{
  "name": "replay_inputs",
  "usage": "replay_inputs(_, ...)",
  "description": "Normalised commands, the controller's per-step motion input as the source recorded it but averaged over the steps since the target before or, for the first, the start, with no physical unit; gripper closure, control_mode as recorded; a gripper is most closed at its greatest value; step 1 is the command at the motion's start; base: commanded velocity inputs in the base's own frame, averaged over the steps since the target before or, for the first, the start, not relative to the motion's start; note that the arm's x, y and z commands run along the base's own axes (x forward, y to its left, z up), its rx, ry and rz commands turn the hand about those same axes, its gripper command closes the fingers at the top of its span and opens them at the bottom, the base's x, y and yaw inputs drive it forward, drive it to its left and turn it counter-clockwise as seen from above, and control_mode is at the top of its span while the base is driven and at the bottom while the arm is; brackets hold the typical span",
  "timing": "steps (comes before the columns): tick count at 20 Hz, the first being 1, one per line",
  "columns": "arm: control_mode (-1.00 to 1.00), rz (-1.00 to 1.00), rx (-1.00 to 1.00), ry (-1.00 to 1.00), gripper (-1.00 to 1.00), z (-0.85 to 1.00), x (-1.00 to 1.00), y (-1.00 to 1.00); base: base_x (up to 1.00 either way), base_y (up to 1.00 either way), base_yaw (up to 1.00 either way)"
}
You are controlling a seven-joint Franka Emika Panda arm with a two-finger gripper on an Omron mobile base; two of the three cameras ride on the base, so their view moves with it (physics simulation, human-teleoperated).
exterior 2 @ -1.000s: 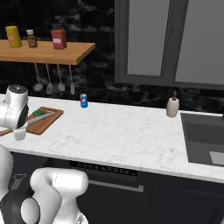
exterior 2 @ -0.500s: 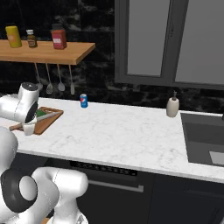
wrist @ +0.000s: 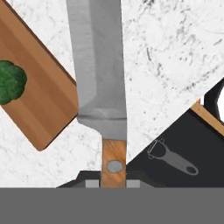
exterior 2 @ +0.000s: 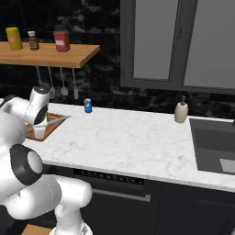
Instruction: Place the appropriate cutting tool for cutting the broccoli skin on the cutting board.
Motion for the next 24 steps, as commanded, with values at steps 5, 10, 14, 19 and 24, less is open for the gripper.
replay_inputs(5,-1.0,0.0,-0.06,0.08,1.0,-0.35,0.33,0.21,0.0,0.0,0.0)
replay_inputs(10,-1.0,0.0,-0.05,0.04,1.0,-0.33,0.24,0.37,0.0,0.0,0.0)
replay_inputs(14,-1.0,0.0,-0.02,0.01,1.0,-0.28,0.19,0.33,0.0,0.0,0.0)
replay_inputs(19,-1.0,0.01,0.0,0.0,1.0,-0.21,0.32,0.12,0.0,0.0,0.0)
replay_inputs(24,-1.0,0.01,0.0,0.0,1.0,-0.24,0.37,0.02,0.0,0.0,0.0)
